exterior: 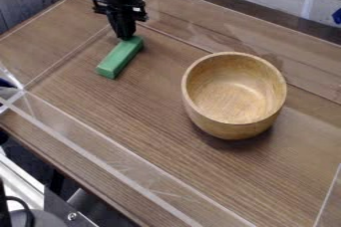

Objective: Remove the green block from inside the brown bowl and put it on the table

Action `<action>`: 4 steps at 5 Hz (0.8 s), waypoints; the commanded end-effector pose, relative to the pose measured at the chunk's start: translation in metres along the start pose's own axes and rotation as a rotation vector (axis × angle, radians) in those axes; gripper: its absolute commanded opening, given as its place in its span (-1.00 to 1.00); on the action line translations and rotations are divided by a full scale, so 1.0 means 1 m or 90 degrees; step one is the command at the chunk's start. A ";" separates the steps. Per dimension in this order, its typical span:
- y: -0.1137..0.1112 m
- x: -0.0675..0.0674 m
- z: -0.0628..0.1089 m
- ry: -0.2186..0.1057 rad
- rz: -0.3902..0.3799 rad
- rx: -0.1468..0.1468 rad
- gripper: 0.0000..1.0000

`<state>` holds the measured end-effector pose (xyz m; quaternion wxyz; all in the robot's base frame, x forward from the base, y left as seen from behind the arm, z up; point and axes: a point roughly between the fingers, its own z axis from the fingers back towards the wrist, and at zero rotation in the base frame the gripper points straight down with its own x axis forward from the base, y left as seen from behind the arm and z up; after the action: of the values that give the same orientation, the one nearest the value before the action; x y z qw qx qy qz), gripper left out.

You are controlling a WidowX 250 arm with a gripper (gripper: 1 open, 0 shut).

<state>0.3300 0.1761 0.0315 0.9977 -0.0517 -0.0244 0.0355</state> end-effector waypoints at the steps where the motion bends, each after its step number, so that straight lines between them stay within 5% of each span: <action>1: -0.001 -0.003 0.000 0.004 -0.007 0.009 -1.00; 4: -0.002 -0.011 -0.015 0.031 -0.010 0.006 -1.00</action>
<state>0.3276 0.1747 0.0269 0.9984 -0.0439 -0.0194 0.0301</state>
